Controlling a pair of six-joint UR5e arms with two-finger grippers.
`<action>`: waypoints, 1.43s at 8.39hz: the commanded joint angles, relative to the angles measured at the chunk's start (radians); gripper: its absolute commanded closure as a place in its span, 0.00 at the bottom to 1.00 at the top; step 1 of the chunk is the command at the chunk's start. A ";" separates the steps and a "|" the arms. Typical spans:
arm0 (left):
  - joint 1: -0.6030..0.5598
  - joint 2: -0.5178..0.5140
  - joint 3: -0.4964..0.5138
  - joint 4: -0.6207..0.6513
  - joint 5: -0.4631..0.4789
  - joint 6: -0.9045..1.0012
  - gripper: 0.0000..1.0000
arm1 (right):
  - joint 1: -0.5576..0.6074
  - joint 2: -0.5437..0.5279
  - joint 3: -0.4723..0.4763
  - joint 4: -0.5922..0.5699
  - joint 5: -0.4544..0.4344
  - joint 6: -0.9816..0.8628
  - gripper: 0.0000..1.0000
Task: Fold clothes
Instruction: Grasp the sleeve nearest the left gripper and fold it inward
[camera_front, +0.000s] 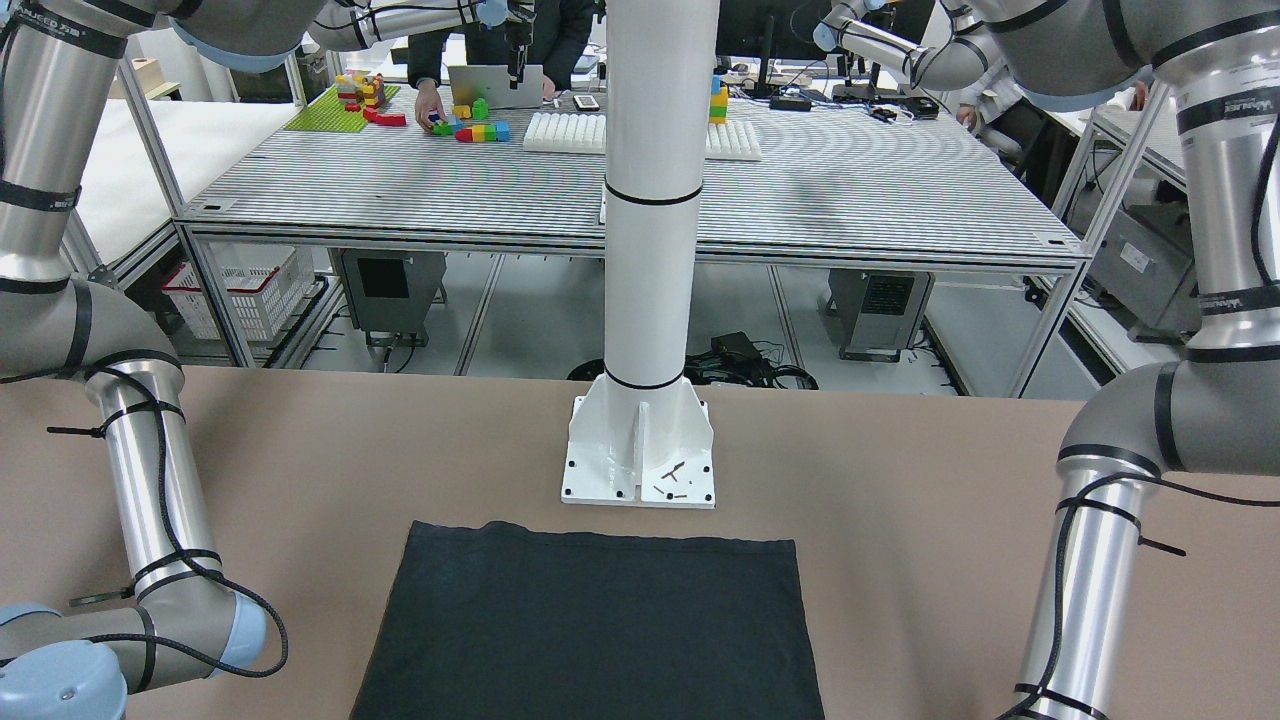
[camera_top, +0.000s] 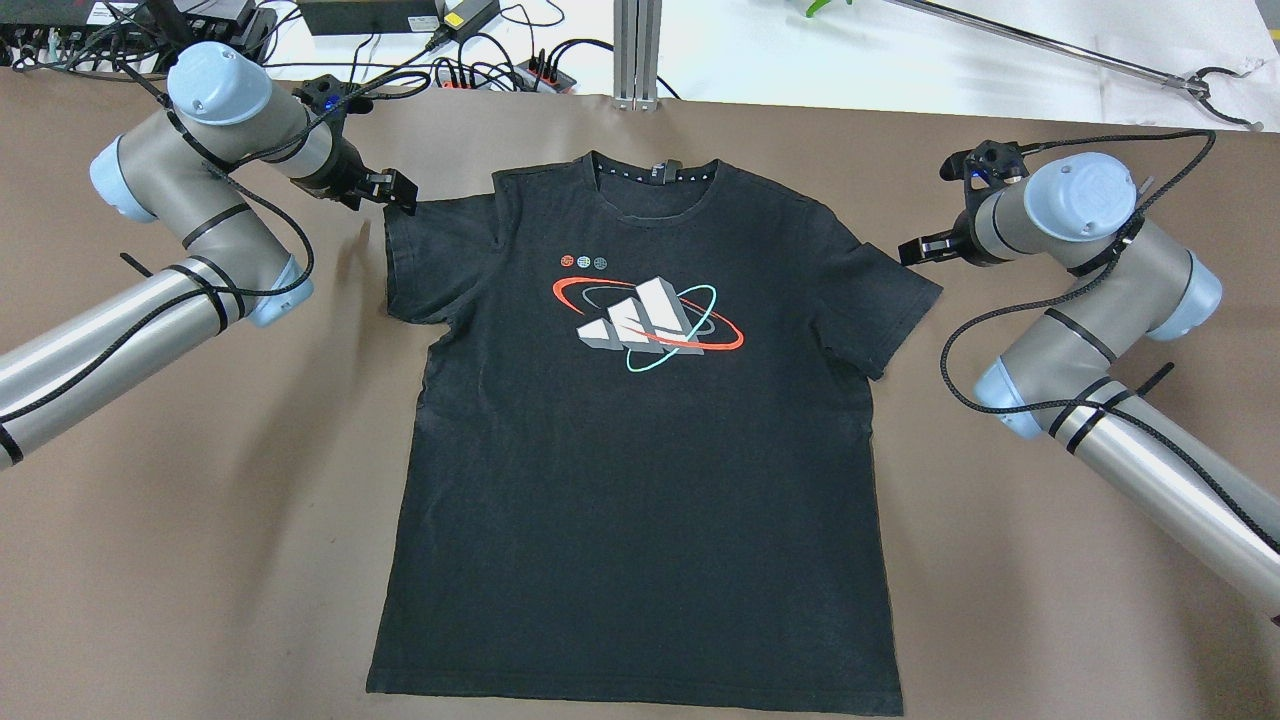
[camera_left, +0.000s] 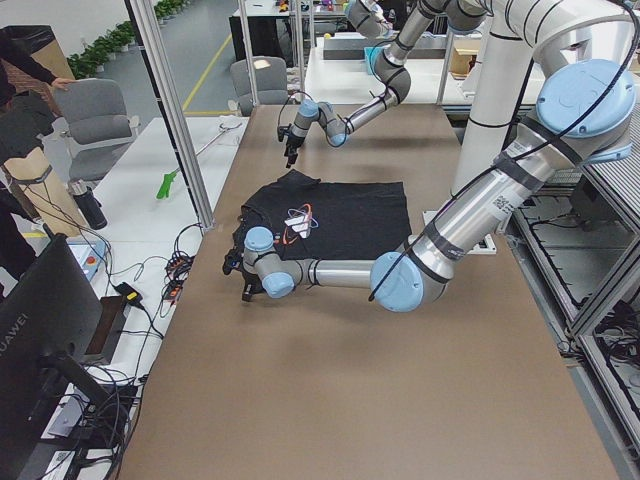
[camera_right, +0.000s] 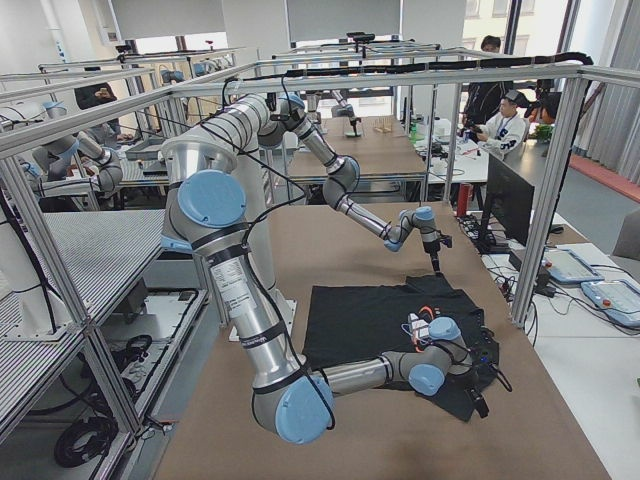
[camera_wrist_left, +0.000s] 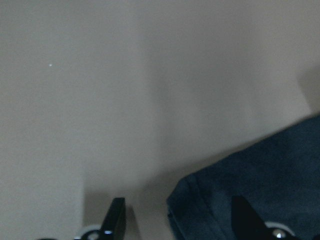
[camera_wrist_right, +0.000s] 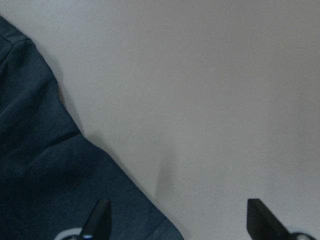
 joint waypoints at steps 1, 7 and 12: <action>0.014 -0.002 0.006 -0.007 0.014 0.000 0.47 | -0.001 -0.003 0.000 0.000 0.000 -0.003 0.05; -0.002 -0.003 -0.044 -0.011 0.014 -0.003 1.00 | 0.001 -0.007 0.005 0.000 0.000 -0.003 0.05; 0.024 0.071 -0.328 -0.002 0.008 -0.259 1.00 | 0.001 -0.009 0.011 0.002 0.000 -0.002 0.05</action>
